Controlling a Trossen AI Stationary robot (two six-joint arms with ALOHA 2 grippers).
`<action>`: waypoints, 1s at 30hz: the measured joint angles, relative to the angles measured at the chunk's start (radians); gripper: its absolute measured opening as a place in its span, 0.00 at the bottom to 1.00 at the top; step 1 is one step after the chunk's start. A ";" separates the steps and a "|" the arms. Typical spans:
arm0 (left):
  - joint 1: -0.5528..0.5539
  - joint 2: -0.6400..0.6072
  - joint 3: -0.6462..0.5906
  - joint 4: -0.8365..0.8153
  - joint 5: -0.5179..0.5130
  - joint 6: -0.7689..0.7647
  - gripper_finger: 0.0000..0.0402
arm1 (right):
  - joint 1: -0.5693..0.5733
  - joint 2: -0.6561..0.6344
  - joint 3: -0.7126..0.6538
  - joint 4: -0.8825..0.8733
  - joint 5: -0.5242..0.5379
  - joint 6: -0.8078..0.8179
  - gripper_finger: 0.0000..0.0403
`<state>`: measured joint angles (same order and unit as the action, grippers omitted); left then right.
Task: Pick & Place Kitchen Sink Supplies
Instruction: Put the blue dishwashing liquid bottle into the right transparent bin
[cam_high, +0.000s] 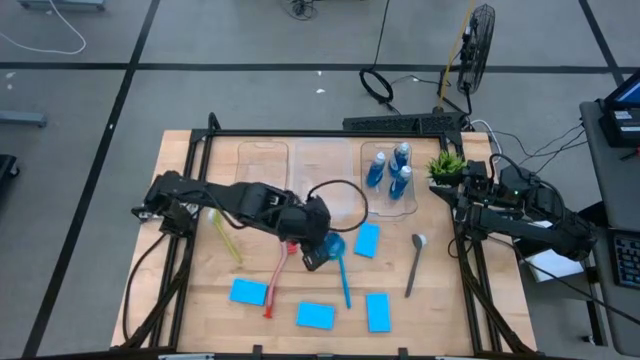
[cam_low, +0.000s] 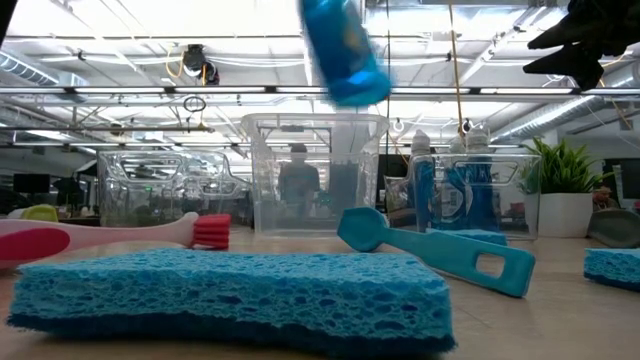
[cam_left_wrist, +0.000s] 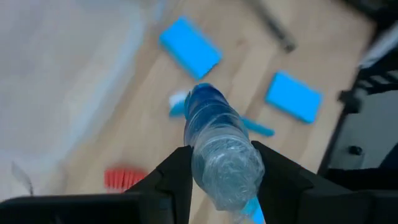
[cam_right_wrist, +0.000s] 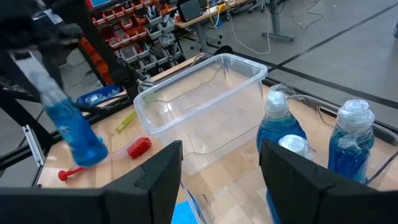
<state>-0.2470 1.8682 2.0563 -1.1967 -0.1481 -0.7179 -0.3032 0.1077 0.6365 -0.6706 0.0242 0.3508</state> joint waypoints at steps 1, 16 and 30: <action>0.000 -0.007 0.000 0.043 -0.003 0.049 0.35 | 0.000 0.000 0.000 0.000 0.000 0.000 0.50; 0.013 -0.017 0.000 0.305 0.063 0.509 0.35 | 0.000 0.000 0.000 0.001 0.000 -0.023 0.50; 0.060 -0.017 0.000 0.338 0.099 0.420 0.35 | 0.000 0.000 -0.003 0.018 -0.001 -0.008 0.50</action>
<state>-0.1873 1.8511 2.0563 -0.8585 -0.0491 -0.2983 -0.3034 0.1076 0.6338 -0.6529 0.0234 0.3426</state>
